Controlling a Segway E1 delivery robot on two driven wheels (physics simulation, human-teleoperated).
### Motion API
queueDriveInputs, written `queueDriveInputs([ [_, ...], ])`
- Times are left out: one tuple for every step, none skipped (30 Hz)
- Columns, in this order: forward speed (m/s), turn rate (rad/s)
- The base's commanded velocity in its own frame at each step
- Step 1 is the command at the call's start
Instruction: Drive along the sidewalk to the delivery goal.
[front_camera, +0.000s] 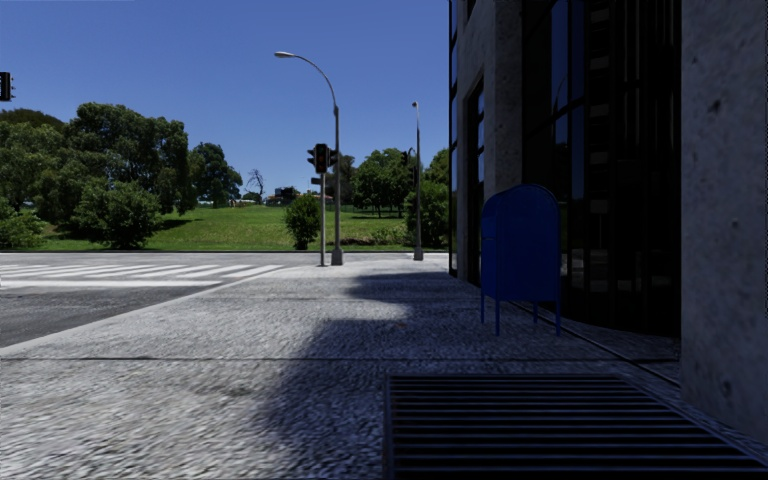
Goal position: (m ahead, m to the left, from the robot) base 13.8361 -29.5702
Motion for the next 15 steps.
queueDriveInputs([
  [2.0,0.0],
  [2.0,0.0],
  [2.0,0.0],
  [2.0,0.0],
  [2.0,0.0],
  [2.0,0.0],
  [2.0,0.0],
  [2.0,0.0],
  [2.0,0.0],
  [2.0,0.0],
  [2.0,0.0],
  [2.0,0.0],
  [2.0,0.0],
  [2.0,0.0],
  [2.0,0.0],
])
